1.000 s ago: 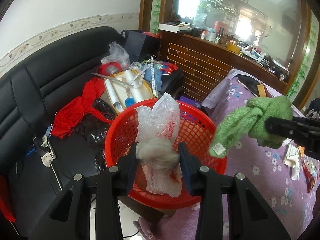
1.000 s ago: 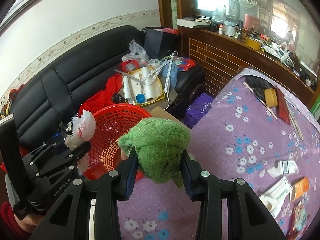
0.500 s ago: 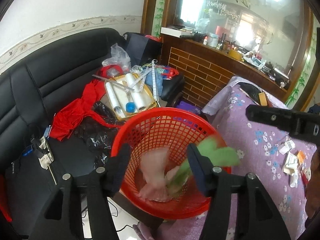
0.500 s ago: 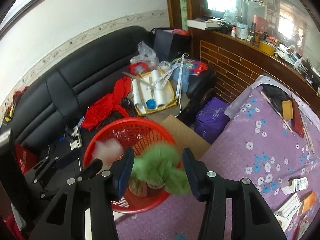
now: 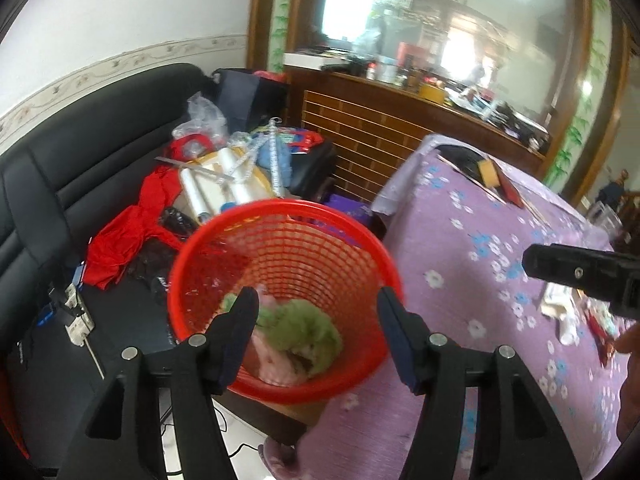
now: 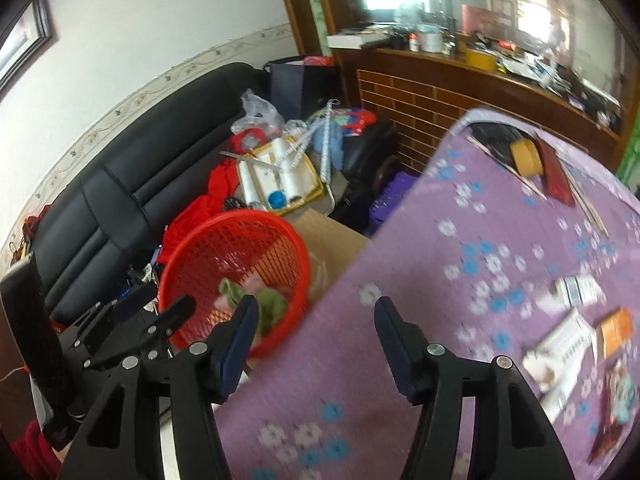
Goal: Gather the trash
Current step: 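Open both tools over the red basket to drop bag and towel, then move both open tools back over the table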
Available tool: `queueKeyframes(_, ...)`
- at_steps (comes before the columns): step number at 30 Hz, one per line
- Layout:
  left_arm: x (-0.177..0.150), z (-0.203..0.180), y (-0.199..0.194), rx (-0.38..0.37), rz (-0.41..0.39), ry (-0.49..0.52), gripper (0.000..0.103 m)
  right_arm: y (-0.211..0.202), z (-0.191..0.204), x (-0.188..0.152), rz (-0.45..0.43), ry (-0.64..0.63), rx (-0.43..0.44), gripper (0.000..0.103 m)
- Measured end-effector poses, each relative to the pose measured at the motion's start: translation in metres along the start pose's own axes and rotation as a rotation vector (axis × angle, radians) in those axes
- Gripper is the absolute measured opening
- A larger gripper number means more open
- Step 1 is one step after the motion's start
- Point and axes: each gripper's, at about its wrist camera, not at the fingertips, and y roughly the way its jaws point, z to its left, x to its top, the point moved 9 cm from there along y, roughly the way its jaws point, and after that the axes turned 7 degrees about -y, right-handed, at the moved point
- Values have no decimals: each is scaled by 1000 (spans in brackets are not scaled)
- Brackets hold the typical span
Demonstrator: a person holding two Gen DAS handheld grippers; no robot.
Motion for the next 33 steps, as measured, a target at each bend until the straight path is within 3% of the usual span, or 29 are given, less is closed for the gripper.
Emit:
queueKeyframes(12,-37,-76,-11,-79,50,104,60,-49,-60,-79,11,138,-51,60)
queueKeyframes(25,-82,-183,-20,-200,113,245,60,-127,-185,-173,-4,442,-207,60)
queueKeyframes(33,-107,-263,-17,-320,197,368,60,-164,-239,-229,34,592,-290,60)
